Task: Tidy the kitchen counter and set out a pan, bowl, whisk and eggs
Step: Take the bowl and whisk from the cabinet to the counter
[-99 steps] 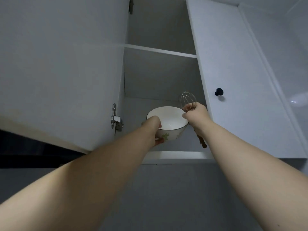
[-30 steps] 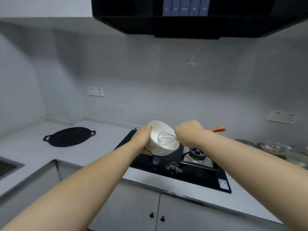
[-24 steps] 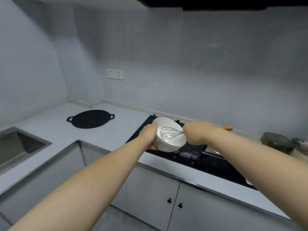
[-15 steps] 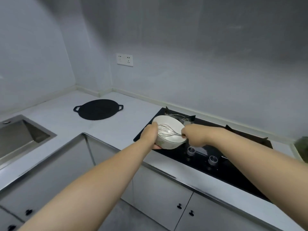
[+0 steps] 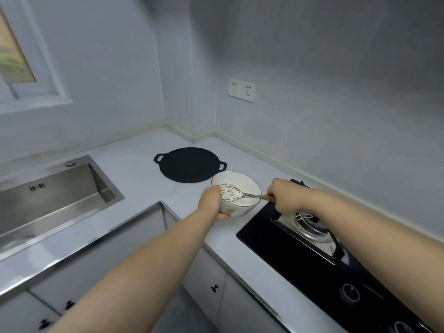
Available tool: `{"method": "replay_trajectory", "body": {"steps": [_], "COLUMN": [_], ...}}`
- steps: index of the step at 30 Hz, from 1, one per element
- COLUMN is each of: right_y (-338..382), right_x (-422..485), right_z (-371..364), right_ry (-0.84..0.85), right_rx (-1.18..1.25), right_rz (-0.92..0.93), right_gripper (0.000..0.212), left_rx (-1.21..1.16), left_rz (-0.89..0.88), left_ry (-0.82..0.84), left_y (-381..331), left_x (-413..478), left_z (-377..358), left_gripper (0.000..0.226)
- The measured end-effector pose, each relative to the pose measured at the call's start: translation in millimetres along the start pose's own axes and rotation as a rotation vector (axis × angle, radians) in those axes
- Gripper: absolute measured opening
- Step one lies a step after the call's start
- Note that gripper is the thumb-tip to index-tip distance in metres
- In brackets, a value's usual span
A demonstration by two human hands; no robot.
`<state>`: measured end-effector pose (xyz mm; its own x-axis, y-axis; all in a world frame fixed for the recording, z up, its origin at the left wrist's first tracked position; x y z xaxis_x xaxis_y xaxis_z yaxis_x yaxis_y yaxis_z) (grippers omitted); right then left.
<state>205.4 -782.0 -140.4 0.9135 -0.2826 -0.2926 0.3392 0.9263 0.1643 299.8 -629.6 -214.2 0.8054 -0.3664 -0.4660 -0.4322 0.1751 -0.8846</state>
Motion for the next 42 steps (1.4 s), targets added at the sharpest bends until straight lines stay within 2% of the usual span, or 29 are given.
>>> {"method": "replay_trajectory", "body": {"steps": [5,7,10,15,21,26,36,42], "right_y": [58.3,81.2,121.6,184.8,227.7,235.4,227.5,217.8], "right_x": [84.7,109.3,165.9,251.7,323.5,379.6,475.7,533.7], "right_z": [2.2,2.4,12.3,23.9,15.1,22.3,34.3,36.9], "right_ry": [-0.093,-0.109,-0.181,-0.186,-0.165,-0.327,-0.338,-0.322], "right_rx": [-0.058,-0.135,-0.202,-0.077,0.093,0.049,-0.16,-0.203], "right_rz": [0.097,0.138,0.15,0.115,0.07,0.092,0.076,0.069], "right_gripper": [0.013,0.011,0.02,0.02,0.023,0.026,0.031,0.031], "left_rx": [-0.126,-0.129,-0.116,-0.081,-0.107,-0.177,-0.13,-0.088], "left_rz": [0.026,0.047,0.073,0.12,0.203,0.214,0.226,0.209], "left_ry": [-0.057,-0.106,-0.123,-0.161,-0.194,-0.137,-0.179,-0.131], "left_y": [-16.8,-23.8,-46.2,-80.8,-96.2,-105.6,-139.7,-153.9], "left_x": [65.5,92.0,147.8,208.6,271.8,321.9,401.9,455.4], "left_z": [67.0,93.3,141.9,218.2,276.4,292.2,309.5,301.2], "left_gripper": [0.024,0.03,0.042,0.041,0.043,0.036,0.012,0.017]}}
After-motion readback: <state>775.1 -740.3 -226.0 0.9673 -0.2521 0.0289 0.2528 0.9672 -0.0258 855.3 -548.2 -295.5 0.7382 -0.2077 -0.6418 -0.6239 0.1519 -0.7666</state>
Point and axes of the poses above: each hand's wrist, its own x-axis towards the middle knuckle, its own z-axis out of the back of the hand, y = z × x, the point moved 4 cm from there along x, towards the middle knuckle, and after that the axes turned 8 degrees about x, right-handed, at the moved point
